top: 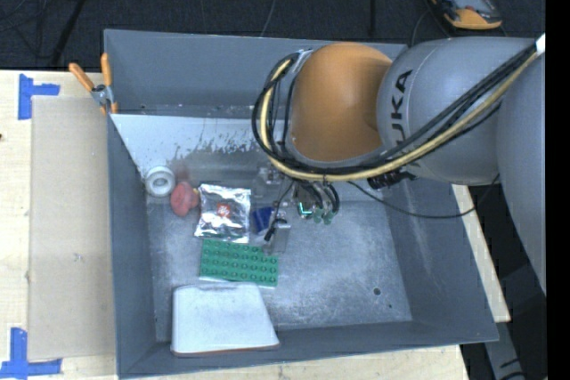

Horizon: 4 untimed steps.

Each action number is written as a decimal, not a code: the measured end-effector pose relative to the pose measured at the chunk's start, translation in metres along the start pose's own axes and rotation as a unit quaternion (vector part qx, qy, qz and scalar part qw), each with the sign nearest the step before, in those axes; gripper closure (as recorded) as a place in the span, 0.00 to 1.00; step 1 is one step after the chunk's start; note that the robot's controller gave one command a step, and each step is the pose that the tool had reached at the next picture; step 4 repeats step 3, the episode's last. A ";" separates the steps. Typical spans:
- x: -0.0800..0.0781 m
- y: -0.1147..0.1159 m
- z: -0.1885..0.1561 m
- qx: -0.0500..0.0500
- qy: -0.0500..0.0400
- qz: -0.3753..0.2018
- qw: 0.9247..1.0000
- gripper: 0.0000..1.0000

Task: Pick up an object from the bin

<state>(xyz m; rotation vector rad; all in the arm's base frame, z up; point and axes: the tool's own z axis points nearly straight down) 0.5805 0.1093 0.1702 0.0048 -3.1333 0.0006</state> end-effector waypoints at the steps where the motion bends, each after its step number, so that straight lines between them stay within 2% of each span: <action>1: 0.014 0.038 0.102 -0.001 -0.007 -0.022 1.000 0.00; 2: 0.014 0.037 0.098 -0.001 -0.004 -0.019 1.000 1.00; 3: 0.009 0.049 -0.051 -0.002 -0.008 -0.013 1.000 1.00; 4: 0.009 0.049 -0.051 -0.002 -0.008 -0.013 1.000 1.00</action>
Offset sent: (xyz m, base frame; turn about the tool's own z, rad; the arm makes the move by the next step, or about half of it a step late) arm -0.0165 0.0370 -0.1002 -0.0402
